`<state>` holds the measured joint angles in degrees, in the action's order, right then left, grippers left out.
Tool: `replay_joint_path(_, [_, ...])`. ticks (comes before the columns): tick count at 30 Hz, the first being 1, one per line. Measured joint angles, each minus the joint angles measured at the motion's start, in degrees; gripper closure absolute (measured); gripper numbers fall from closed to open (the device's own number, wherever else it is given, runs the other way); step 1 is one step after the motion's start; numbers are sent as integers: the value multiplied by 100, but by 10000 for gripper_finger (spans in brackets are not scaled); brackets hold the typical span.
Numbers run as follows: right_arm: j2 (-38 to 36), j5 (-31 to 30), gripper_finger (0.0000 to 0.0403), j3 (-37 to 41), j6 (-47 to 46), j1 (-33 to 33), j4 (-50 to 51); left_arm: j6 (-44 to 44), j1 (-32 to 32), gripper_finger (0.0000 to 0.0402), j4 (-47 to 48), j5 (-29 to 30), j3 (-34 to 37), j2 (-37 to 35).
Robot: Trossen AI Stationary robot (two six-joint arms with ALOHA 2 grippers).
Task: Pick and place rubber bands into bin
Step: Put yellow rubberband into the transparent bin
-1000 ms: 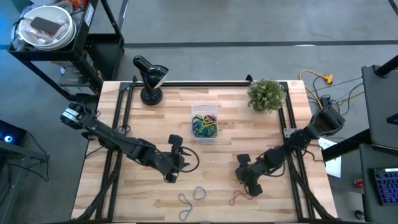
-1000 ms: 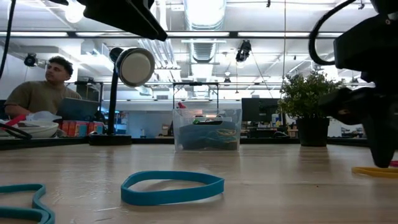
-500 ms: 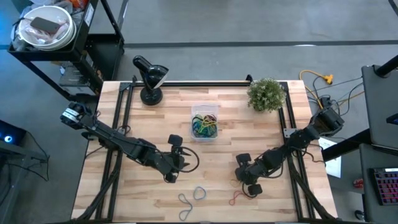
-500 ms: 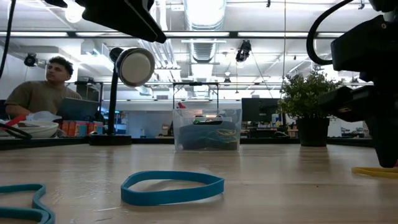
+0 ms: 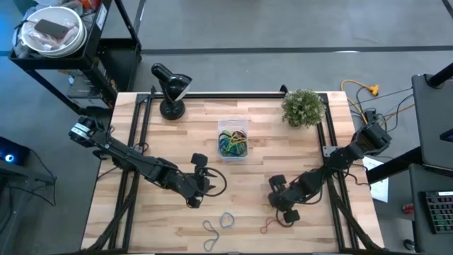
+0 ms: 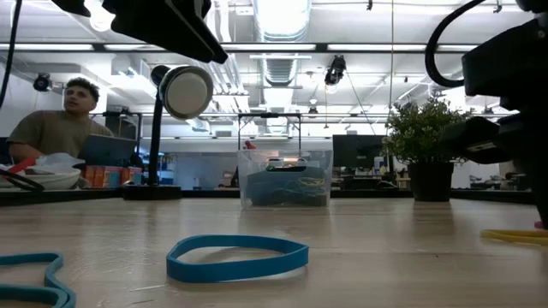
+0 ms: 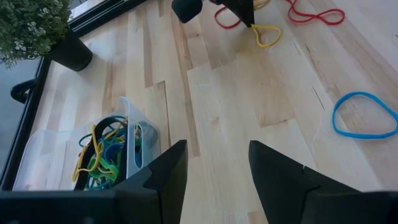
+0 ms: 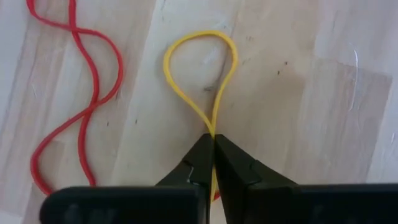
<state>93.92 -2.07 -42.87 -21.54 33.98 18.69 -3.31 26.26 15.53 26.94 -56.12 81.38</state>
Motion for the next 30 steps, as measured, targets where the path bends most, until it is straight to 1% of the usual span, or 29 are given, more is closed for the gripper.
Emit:
replay_joint_path(3, [-99,-110,394,-146,309,8,71,0,0,246,-2,-1,2,0])
replay_joint_path(9, [-386,-590,394,-483,842,13,-3,0,0,246,-4,-2,15,0])
replay_joint_path(16, [-443,-1301,394,-899,1614,6,-8,-2,7,246,2,-2,28,0])
replay_joint_path(19, [-443,-1842,395,-1084,2021,-7,-39,0,7,246,3,-2,28,0])
replay_joint_path(26, [-445,-3640,395,-1453,3019,-64,-45,0,7,246,4,-4,28,0])
replay_joint_path(28, [-445,-4009,395,-1571,3261,-144,-45,0,4,246,4,-4,28,0])
replay_joint_path(30, [-447,-4186,395,-1703,3461,-278,-47,1,7,246,10,-4,28,1])
